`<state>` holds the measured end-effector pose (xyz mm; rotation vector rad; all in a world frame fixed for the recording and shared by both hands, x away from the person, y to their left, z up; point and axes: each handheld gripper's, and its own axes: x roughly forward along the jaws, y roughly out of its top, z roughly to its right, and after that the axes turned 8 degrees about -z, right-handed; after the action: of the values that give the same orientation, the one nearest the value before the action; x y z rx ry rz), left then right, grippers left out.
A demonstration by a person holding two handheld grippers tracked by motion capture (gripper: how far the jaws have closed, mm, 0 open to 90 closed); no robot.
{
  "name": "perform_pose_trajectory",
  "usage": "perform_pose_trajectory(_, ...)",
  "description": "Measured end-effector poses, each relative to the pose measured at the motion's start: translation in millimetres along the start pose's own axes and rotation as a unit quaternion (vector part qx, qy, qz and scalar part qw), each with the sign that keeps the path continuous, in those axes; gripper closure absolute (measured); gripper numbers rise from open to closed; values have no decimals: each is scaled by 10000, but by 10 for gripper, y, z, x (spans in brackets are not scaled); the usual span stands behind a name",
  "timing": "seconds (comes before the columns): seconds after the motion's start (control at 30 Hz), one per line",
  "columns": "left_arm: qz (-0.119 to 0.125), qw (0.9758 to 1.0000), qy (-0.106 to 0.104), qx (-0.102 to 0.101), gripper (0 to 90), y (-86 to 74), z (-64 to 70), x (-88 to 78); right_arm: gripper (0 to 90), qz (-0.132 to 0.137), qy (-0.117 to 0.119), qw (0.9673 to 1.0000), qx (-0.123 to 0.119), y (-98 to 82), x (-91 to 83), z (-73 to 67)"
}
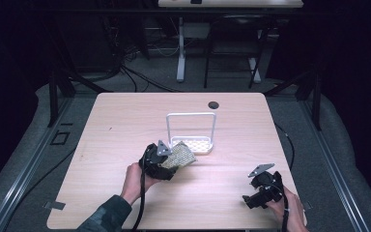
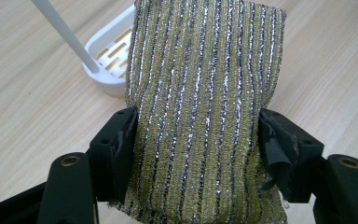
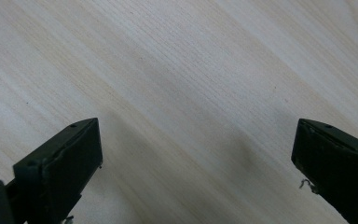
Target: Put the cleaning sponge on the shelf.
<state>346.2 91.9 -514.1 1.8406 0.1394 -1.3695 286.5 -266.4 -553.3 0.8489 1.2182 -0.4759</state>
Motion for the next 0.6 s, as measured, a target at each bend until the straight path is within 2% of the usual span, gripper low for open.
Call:
perform_pose_trajectory(0.43, -6, 10000, 53, -68, 329, 145, 11, 148, 12, 14, 6, 10000, -1, -3, -4, 6)
perform_pose_trajectory(0.6, 22, 9995, 133, -300, 331, 216, -7, 191, 12, 13, 4, 10000, -3, -3, -2, 4)
